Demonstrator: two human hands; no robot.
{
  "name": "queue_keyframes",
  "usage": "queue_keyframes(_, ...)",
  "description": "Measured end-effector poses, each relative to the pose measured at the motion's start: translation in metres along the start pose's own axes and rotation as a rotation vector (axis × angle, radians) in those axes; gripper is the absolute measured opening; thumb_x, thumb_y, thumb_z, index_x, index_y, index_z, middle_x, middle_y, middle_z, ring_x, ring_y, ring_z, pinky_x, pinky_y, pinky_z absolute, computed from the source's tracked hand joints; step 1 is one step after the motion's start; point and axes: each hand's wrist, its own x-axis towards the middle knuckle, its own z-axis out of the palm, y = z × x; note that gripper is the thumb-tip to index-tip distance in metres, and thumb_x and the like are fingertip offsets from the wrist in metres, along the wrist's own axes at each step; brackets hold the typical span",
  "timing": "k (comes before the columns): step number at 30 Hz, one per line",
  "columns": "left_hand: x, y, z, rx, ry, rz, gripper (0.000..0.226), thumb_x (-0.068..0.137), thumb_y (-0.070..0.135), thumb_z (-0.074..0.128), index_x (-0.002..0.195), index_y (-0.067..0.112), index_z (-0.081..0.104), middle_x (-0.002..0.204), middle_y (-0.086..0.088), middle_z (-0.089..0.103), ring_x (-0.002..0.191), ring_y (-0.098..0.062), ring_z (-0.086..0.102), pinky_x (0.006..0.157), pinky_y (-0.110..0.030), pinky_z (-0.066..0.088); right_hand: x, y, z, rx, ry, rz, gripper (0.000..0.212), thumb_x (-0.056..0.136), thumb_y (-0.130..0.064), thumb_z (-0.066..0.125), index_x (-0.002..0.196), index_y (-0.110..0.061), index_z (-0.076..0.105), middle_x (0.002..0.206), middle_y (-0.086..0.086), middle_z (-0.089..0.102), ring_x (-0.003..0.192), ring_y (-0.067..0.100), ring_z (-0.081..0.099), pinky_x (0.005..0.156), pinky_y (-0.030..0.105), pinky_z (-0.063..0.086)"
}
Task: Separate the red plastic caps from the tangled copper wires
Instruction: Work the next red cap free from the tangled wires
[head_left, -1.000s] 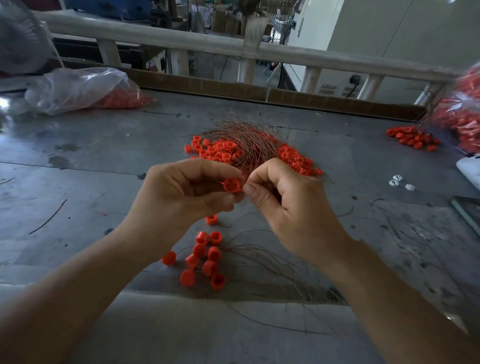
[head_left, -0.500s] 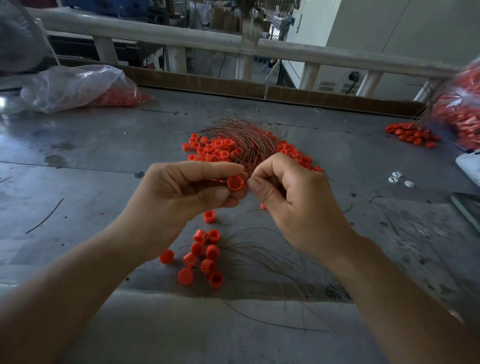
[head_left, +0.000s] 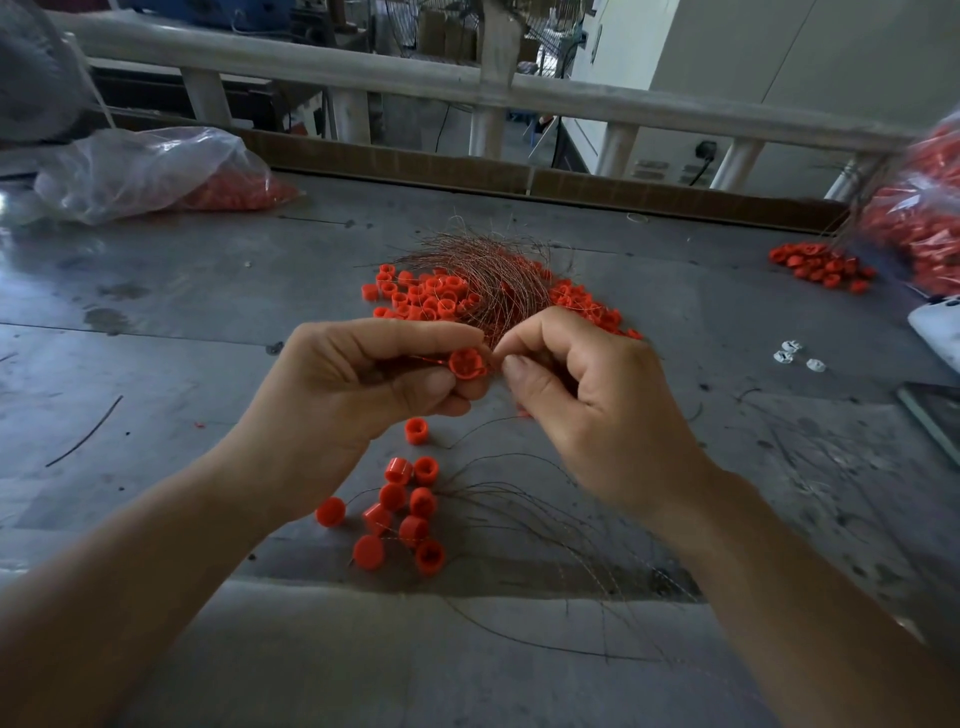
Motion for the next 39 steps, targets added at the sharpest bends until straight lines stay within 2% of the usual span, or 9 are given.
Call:
queue_keyframes(3,0.000,0.001,0.000,-0.043,-0.006,-0.004,0.024,0.063,0.016,0.069,0.085,0.023,0.076,0.083,-0.001,0.074,0.077,-0.013,0.070,0.067,-0.018,0.053,0.000,-0.002,-0.001,0.106,-0.013,0.055,0.016,0.083,-0.013,0.047,0.081,-0.027,0.056,0.062,0.002,0.061,0.059,0.022,0.059,0.054,0.040,0.050)
queue_keyframes(11,-0.001,0.003,0.000,-0.153,-0.097,-0.052,0.022,0.064,0.013,0.064,0.083,0.018,0.075,0.086,-0.005,0.073,0.073,-0.010,0.069,0.065,-0.018,0.054,0.001,0.001,0.004,0.327,-0.109,0.198,0.017,0.083,-0.009,0.053,0.079,-0.025,0.045,0.059,-0.010,0.064,0.049,0.000,0.054,0.046,0.011,0.036)
queue_keyframes(17,-0.001,0.000,0.000,-0.206,-0.119,-0.111,0.021,0.064,0.012,0.065,0.082,0.015,0.075,0.081,-0.006,0.073,0.073,-0.016,0.070,0.064,-0.019,0.055,0.001,0.004,0.008,0.371,-0.201,0.269,0.025,0.087,0.003,0.055,0.078,-0.020,0.047,0.058,-0.004,0.062,0.043,0.000,0.052,0.042,0.010,0.037)
queue_keyframes(20,-0.001,0.000,0.000,-0.213,-0.073,-0.131,0.021,0.061,0.011,0.064,0.080,0.014,0.075,0.080,-0.006,0.073,0.074,-0.015,0.070,0.064,-0.018,0.054,0.005,0.011,0.000,0.281,-0.188,0.297,0.019,0.087,-0.008,0.059,0.078,-0.023,0.051,0.062,-0.005,0.066,0.054,0.010,0.062,0.052,0.022,0.049)
queue_keyframes(23,-0.001,0.000,0.001,-0.204,-0.039,-0.132,0.021,0.060,0.012,0.065,0.078,0.014,0.075,0.079,-0.005,0.073,0.074,-0.014,0.070,0.064,-0.018,0.054,0.011,0.027,-0.016,0.068,0.008,0.331,0.017,0.086,-0.017,0.061,0.073,-0.027,0.055,0.066,-0.004,0.067,0.067,0.015,0.065,0.070,0.036,0.055)
queue_keyframes(26,-0.001,0.000,0.002,-0.201,-0.010,-0.129,0.022,0.059,0.012,0.065,0.078,0.014,0.075,0.080,-0.006,0.073,0.075,-0.014,0.070,0.065,-0.017,0.054,0.016,0.050,-0.031,-0.212,0.181,0.372,0.022,0.086,-0.020,0.061,0.068,-0.029,0.054,0.067,-0.009,0.063,0.065,0.008,0.060,0.067,0.018,0.048)
queue_keyframes(29,-0.002,0.000,0.002,-0.193,0.001,-0.130,0.022,0.059,0.013,0.065,0.079,0.015,0.075,0.080,-0.006,0.073,0.076,-0.014,0.070,0.065,-0.017,0.054,0.017,0.066,-0.033,-0.335,0.190,0.412,0.020,0.085,-0.015,0.063,0.069,-0.027,0.057,0.063,-0.017,0.055,0.059,-0.003,0.050,0.054,0.003,0.035)
queue_keyframes(33,-0.003,0.000,0.002,-0.205,-0.008,-0.131,0.023,0.059,0.012,0.065,0.080,0.013,0.075,0.081,-0.007,0.073,0.076,-0.015,0.070,0.065,-0.018,0.054,0.015,0.076,-0.024,-0.419,0.090,0.399,0.009,0.083,-0.013,0.064,0.081,-0.022,0.066,0.079,-0.007,0.060,0.067,0.002,0.049,0.065,0.016,0.035)
queue_keyframes(39,-0.003,0.000,0.002,-0.218,-0.009,-0.133,0.023,0.058,0.012,0.065,0.079,0.015,0.075,0.080,-0.006,0.073,0.074,-0.015,0.070,0.064,-0.018,0.054,0.019,0.081,-0.007,-0.514,0.014,0.298,0.018,0.085,-0.014,0.062,0.101,-0.016,0.070,0.089,-0.005,0.053,0.079,0.006,0.045,0.066,0.012,0.028)
